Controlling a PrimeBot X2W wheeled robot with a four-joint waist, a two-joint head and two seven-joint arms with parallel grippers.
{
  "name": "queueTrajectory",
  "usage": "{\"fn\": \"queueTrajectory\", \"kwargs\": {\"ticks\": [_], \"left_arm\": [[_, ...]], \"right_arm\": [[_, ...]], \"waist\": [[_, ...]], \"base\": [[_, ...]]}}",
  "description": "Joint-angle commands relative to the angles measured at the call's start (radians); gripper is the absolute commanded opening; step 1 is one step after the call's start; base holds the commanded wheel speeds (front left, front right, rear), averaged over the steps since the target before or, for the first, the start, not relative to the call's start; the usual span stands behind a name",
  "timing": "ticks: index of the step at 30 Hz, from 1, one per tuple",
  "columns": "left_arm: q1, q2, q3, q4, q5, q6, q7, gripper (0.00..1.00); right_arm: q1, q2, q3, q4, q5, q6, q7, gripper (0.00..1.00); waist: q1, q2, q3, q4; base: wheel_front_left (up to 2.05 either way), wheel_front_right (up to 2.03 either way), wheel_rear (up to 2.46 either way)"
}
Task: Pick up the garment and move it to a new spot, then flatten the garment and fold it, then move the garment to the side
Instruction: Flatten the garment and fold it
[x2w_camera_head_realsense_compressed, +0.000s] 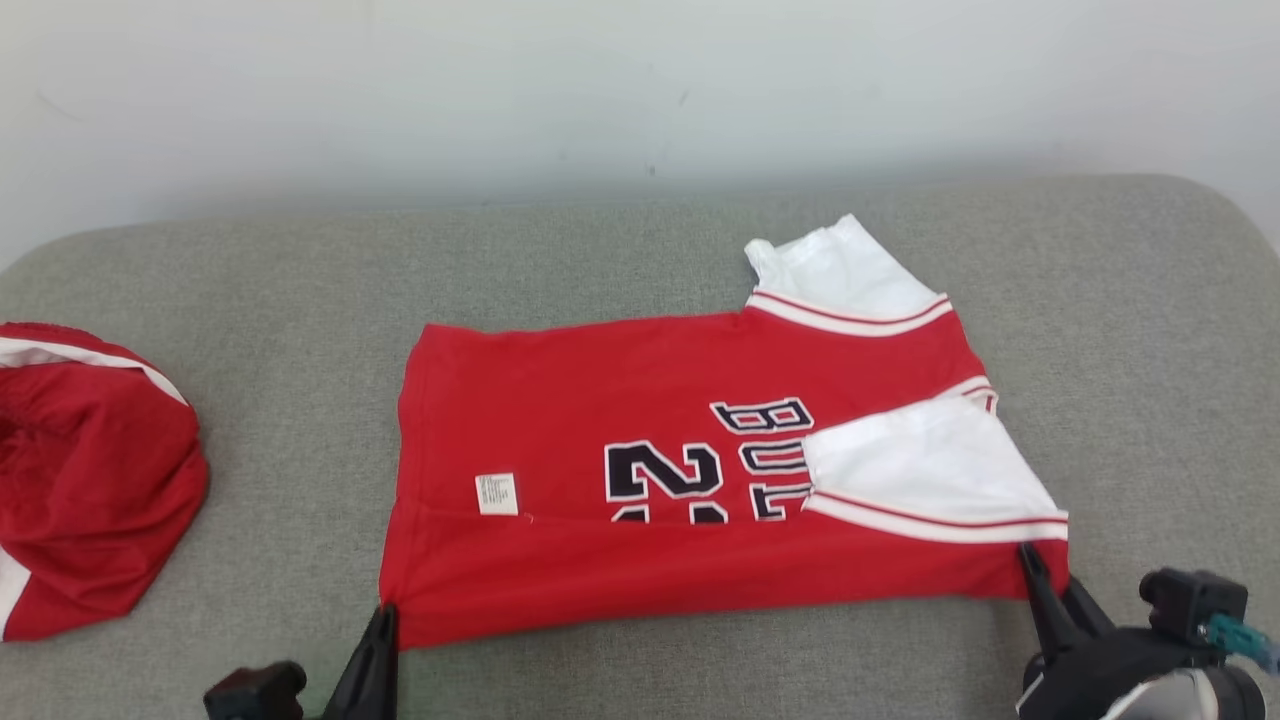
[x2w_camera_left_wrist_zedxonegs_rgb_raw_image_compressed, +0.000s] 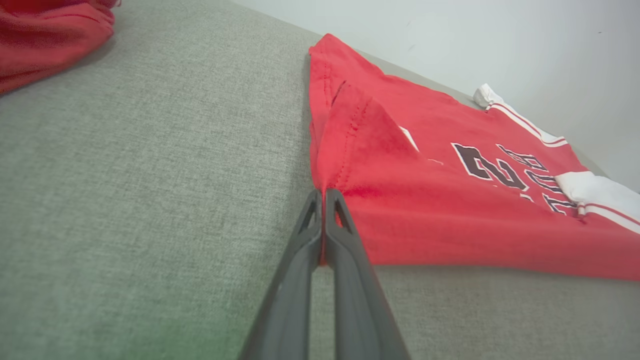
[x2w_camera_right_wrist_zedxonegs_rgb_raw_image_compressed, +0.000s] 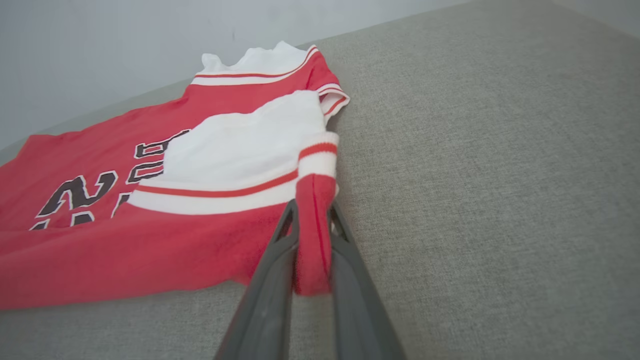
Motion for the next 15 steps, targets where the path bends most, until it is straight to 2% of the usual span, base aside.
{"fn": "queueTrajectory", "kwargs": {"ticks": [1, 6, 7, 8, 9, 15], "left_arm": [[0.027, 0.006, 0.006, -0.014, -0.008, 0.008, -0.003, 0.00], [0.063, 0.008, 0.007, -0.032, -0.012, 0.017, 0.001, 0.00], [0.064, 0.005, 0.008, -0.035, -0.014, 0.018, 0.001, 0.15], [0.064, 0.004, 0.006, -0.034, -0.011, 0.021, 0.000, 0.70], [0.062, 0.003, 0.005, -0.034, -0.005, 0.023, 0.000, 1.00], [0.034, -0.002, 0.035, -0.076, 0.028, 0.025, -0.003, 1.00]], "right_arm": [[0.034, -0.004, -0.011, -0.027, 0.001, -0.002, 0.008, 0.00], [0.103, 0.017, -0.038, -0.095, -0.014, -0.002, 0.050, 0.00], [0.115, 0.021, -0.046, -0.106, -0.022, -0.002, 0.057, 0.19], [0.122, 0.026, -0.053, -0.116, -0.032, -0.002, 0.064, 0.51], [0.130, 0.034, -0.059, -0.124, -0.037, -0.002, 0.070, 1.00], [0.127, 0.058, -0.087, -0.192, -0.079, -0.002, 0.062, 1.00]], "waist": [[0.0001, 0.0000, -0.008, 0.003], [0.0001, 0.0000, -0.007, 0.007], [0.0001, 0.0000, -0.007, 0.008], [0.0001, 0.0000, -0.007, 0.009], [0.0001, 0.0000, -0.007, 0.009], [0.0001, 0.0000, -0.014, 0.007]], "base": [[0.00, 0.00, 0.00], [0.00, 0.00, 0.00], [0.00, 0.00, 0.00], [0.00, 0.00, 0.00], [0.00, 0.00, 0.00], [0.00, 0.00, 0.00]]}}
